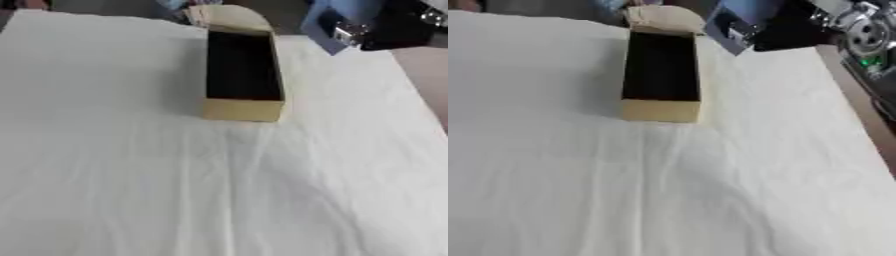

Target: Pick up objects on the table and place them in the box.

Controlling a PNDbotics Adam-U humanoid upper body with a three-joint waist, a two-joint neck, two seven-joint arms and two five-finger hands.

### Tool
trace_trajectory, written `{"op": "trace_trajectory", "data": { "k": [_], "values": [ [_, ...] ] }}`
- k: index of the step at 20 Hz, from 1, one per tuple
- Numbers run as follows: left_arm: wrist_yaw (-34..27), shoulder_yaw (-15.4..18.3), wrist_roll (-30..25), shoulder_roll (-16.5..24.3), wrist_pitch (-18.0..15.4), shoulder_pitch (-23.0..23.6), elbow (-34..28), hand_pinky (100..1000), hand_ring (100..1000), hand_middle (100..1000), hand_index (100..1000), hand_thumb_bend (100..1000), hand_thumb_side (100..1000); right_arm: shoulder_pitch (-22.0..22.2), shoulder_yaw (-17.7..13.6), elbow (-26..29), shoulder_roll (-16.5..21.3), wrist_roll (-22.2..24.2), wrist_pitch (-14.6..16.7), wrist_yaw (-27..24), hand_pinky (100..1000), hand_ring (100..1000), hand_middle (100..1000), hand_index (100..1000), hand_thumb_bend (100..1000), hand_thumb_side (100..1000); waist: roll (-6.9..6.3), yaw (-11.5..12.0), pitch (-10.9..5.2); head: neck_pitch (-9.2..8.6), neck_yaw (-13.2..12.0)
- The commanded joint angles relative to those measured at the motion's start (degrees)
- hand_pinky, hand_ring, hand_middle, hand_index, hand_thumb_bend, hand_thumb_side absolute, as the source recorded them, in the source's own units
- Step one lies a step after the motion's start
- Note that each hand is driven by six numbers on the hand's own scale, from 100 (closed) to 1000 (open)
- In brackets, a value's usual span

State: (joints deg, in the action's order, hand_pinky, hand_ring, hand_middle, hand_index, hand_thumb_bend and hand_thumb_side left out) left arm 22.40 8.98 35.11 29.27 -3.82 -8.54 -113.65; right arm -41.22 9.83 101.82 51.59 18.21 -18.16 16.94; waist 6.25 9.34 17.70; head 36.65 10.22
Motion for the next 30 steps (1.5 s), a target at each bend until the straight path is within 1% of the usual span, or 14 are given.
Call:
{"op": "trace_trajectory", "data": {
  "k": [1, 7, 11, 14, 21, 26, 30],
  "values": [
    [-0.23, -0.05, -0.35, 1.08, -0.28, -0.79, -0.94, 624, 652, 674, 744, 326, 967, -3.77, 0.33, -4.04, -0.89, 0.57, 0.55, 0.22, 756, 620, 538, 772, 100, 647, -0.48, 0.19, -0.58, -1.21, 0.28],
    [-0.26, -0.21, -0.53, 0.99, -0.45, -1.36, -0.94, 625, 652, 675, 744, 324, 968, -11.93, 2.59, -12.22, -6.04, 2.78, 0.85, 2.83, 754, 621, 542, 770, 100, 660, -0.53, 0.49, 0.55, -2.09, 0.77],
    [-0.34, -0.38, -0.72, 0.84, -0.53, -1.81, -0.94, 625, 652, 675, 744, 322, 969, -15.57, 3.47, -17.67, -9.5, 4.02, 1.56, 4.6, 752, 622, 545, 769, 100, 672, -0.54, 0.95, 1.05, -2.53, 1.47],
    [-0.42, -0.46, -0.85, 0.68, -0.57, -2.03, -0.94, 625, 652, 676, 744, 320, 970, -16.98, 3.87, -21.71, -11.53, 4.29, 2.93, 5.65, 752, 626, 548, 769, 100, 688, -0.5, 1.45, 1.29, -2.68, 1.84],
    [-0.57, -0.51, -1.0, 0.35, -0.57, -2.24, -0.94, 625, 652, 676, 744, 319, 970, -19.02, 4.75, -30.69, -14.84, 4.21, 7.66, 8.14, 756, 642, 558, 769, 100, 675, -0.19, 1.94, 1.37, -2.76, 2.02],
    [-0.61, -0.44, -0.93, 0.28, -0.59, -2.23, -0.94, 625, 652, 676, 744, 318, 970, -19.22, 5.45, -33.96, -15.63, 4.83, 10.02, 10.17, 763, 661, 573, 770, 100, 663, -0.08, 2.06, 1.31, -2.57, 1.81],
    [-0.62, -0.41, -0.91, 0.22, -0.57, -2.15, -0.94, 625, 652, 676, 744, 315, 970, -19.36, 5.86, -35.56, -15.84, 6.08, 11.4, 12.03, 784, 716, 621, 787, 100, 678, -0.04, 2.06, 1.23, -2.36, 1.64]
  ]
}}
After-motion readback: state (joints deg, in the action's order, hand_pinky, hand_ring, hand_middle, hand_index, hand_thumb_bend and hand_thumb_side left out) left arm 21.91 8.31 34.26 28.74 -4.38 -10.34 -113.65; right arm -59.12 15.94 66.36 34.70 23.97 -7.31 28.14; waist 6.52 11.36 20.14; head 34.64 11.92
